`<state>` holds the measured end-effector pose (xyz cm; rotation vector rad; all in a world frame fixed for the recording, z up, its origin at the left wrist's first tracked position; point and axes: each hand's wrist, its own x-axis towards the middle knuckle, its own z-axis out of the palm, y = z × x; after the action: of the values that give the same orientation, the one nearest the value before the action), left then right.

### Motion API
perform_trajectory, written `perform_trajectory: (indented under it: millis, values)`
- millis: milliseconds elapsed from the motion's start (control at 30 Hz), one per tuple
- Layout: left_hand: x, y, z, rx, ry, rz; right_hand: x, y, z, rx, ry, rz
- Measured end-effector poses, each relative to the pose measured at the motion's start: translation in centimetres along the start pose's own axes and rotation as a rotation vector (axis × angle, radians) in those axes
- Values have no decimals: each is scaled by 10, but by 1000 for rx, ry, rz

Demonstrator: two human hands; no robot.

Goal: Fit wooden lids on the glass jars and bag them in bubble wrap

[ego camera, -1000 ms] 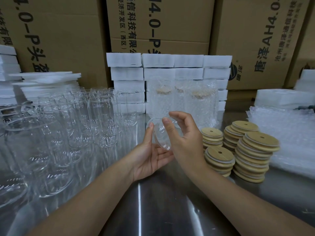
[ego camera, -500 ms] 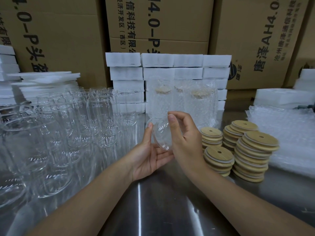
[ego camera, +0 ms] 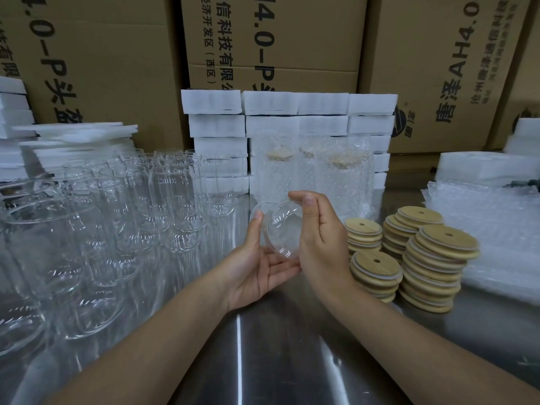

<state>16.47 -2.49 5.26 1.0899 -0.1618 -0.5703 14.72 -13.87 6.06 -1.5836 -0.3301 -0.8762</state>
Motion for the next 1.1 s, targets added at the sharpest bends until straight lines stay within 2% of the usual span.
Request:
perform_trajectory:
  millis: [333,567,800,900,1100]
  values:
    - [1,-3,-2,27,-40,-57,-4,0,1,-34,-11,-15]
    - [3,-4,-2,13,-56,-33,-3,-2,0,-27,-23,-64]
    - [2,-7,-3,-76,-119,84,-4,-4,-1,56,-103,86]
    - [3,-7,-1,-98,-21,164,-2,-3,-2,18,-127,128]
    - [3,-4,-2,37,213,321,-3,2,1,-27,-197,148]
